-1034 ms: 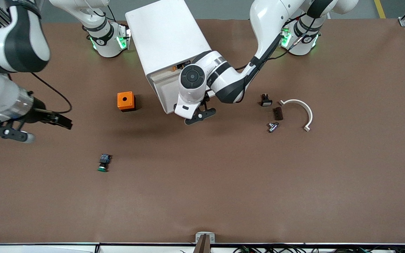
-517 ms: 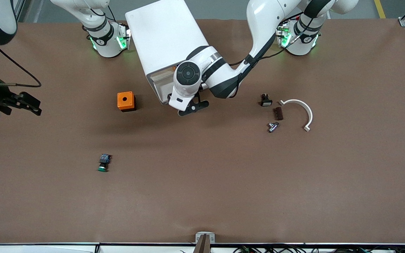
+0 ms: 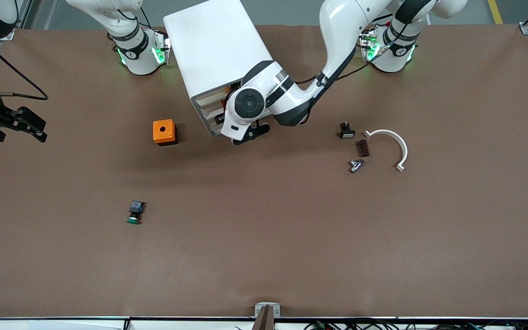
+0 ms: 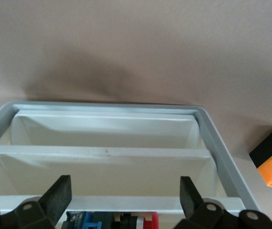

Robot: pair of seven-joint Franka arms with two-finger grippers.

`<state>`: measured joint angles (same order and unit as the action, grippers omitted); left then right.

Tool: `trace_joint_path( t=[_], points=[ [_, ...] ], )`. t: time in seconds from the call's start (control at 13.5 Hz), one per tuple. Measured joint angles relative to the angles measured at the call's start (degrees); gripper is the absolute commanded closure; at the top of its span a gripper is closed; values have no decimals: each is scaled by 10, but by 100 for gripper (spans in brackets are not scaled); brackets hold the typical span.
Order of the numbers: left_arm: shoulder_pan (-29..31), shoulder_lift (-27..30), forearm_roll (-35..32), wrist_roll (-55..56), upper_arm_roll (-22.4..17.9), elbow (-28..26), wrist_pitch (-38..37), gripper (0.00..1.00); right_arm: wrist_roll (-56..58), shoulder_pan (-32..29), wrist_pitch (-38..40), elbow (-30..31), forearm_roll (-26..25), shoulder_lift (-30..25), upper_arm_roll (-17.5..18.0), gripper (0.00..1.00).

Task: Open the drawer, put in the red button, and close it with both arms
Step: 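Push the drawer shut with the left gripper while the right gripper withdraws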

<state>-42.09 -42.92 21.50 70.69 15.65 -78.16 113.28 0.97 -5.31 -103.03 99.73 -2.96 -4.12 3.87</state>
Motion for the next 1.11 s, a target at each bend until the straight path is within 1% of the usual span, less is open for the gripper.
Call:
trace_joint_path(
  t=[0.44, 0.66, 0.96, 1.11],
  points=[
    [10, -18, 71, 0, -2, -5, -8, 0, 0, -1, 0, -21, -1, 0, 0, 0],
    [14, -20, 78, 0, -2, -5, -15, 0, 0, -3, 0, -37, -2, 6, 0, 0],
    [15, -20, 78, 0, -2, -5, -16, 0, 0, -6, -1, -89, -7, 48, -1, 0],
    [21, -19, 70, 0, -4, -3, -16, 0, 0, -6, 2, -100, -8, 61, 0, 0]
  ],
)
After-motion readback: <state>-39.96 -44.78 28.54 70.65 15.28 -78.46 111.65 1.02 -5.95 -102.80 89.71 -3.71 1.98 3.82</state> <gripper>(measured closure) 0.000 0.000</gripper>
